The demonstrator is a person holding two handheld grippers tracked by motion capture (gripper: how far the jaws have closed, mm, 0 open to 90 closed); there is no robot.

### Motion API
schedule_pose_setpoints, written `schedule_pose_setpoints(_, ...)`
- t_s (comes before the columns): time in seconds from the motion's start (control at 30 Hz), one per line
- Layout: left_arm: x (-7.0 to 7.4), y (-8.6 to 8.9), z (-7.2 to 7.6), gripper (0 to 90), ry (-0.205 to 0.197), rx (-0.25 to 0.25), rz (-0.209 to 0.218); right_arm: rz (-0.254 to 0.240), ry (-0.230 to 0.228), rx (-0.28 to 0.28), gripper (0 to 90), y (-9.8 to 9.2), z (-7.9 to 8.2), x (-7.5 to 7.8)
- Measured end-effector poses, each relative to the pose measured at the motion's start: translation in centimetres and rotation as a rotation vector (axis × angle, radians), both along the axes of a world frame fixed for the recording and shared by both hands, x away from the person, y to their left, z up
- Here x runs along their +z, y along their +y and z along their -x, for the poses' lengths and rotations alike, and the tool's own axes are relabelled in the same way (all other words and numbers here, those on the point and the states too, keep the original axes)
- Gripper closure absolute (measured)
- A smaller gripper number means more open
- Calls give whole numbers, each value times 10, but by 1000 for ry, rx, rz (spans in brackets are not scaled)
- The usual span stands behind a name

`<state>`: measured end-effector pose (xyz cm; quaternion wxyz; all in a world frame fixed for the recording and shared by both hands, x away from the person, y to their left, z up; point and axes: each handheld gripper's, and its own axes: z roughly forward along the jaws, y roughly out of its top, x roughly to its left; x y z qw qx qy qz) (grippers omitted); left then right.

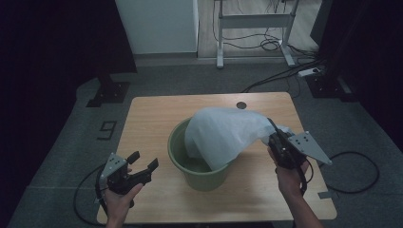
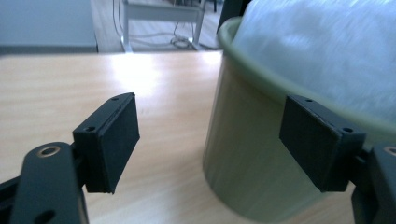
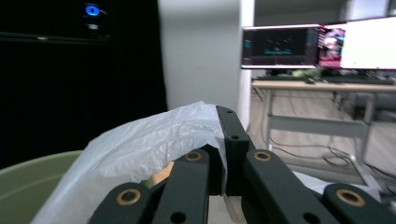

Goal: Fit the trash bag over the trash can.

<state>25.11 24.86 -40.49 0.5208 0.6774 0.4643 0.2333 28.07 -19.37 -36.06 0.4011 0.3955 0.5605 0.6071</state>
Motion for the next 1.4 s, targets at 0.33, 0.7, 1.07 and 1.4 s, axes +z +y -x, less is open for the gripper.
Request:
schedule_pose_setpoints(0.33, 16, -24, -1, 189, -52, -25, 2, 17, -15, 88, 888, 32, 4, 13)
schedule_pose_setpoints(0.7, 33, -46, 4, 143, -79, -75, -43, 56, -2, 153, 886, 52, 12, 8)
schedule_pose_setpoints(1.07, 37, -66, 20, 113, -91, -163, -58, 126, 2, 192, 882, 72, 25, -5)
schedule_pose_setpoints(1.4, 33, -78, 31, 57, -137, -176, -54, 169, 19, 218, 876, 85, 30, -13)
